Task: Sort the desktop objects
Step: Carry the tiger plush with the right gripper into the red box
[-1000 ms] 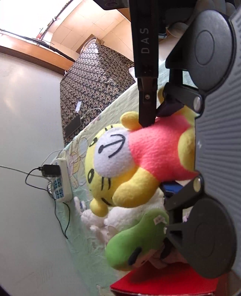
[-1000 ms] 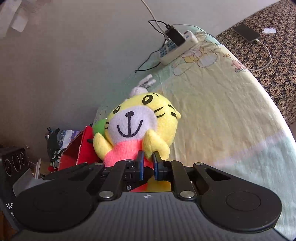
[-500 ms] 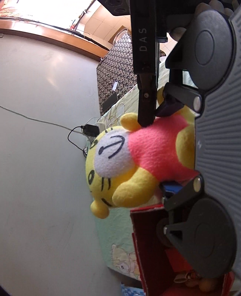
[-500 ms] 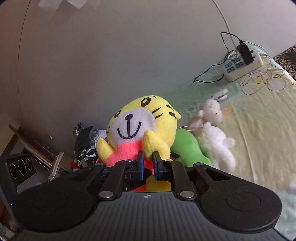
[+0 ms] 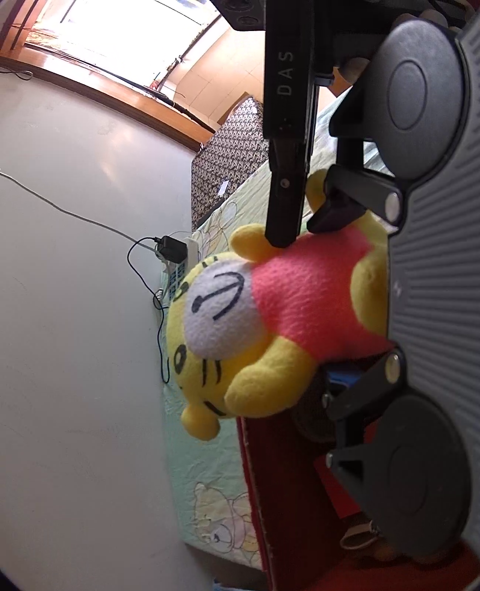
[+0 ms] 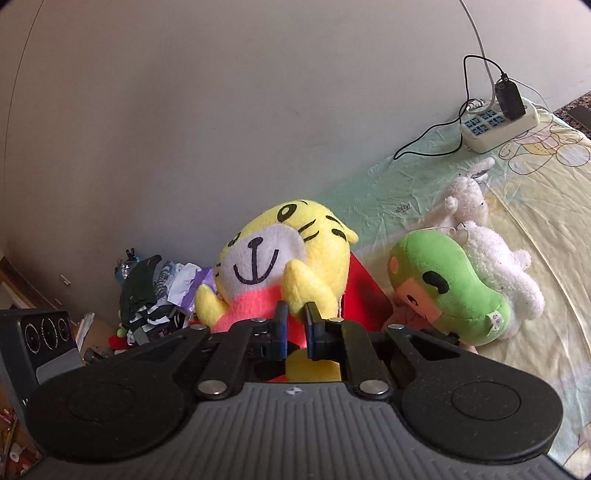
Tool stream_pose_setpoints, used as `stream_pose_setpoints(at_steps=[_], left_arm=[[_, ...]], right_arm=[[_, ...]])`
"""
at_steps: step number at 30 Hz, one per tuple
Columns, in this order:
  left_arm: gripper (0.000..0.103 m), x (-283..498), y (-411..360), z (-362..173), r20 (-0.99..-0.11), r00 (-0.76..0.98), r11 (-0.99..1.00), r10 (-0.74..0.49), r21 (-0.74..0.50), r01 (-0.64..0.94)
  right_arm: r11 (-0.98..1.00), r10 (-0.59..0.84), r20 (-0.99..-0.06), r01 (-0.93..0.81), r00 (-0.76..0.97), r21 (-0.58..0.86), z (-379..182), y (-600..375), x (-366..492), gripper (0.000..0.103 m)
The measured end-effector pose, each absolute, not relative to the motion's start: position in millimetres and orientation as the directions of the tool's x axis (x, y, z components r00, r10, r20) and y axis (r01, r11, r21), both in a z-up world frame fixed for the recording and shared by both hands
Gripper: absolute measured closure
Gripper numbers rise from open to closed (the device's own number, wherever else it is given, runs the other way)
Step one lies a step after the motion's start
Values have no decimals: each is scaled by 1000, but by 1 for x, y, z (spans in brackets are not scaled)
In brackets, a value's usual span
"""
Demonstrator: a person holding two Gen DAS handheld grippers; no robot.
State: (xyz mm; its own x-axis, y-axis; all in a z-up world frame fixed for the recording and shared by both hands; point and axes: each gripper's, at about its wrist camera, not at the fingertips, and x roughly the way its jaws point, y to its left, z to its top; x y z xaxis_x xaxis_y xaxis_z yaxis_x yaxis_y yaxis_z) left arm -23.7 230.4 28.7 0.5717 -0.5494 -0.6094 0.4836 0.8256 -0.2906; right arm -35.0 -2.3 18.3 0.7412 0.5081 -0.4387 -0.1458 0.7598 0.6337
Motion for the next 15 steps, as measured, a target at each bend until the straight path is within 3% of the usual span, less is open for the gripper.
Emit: stream_pose_setpoints(at_steps=[6, 8, 15], left_arm=[[31, -6, 264, 7, -605, 523, 794, -601, -376, 478], [30, -4, 270, -1, -624, 525, 809, -579, -357, 468], [27, 5, 269, -29, -691, 459, 812, -558, -344, 471]], right_arm=[[811, 421, -479, -84, 770, 579, 15, 20, -34, 94], [826, 399, -496, -68, 771, 559, 13, 27, -33, 102], [834, 360, -512, -24, 780, 551, 5, 41, -25, 98]])
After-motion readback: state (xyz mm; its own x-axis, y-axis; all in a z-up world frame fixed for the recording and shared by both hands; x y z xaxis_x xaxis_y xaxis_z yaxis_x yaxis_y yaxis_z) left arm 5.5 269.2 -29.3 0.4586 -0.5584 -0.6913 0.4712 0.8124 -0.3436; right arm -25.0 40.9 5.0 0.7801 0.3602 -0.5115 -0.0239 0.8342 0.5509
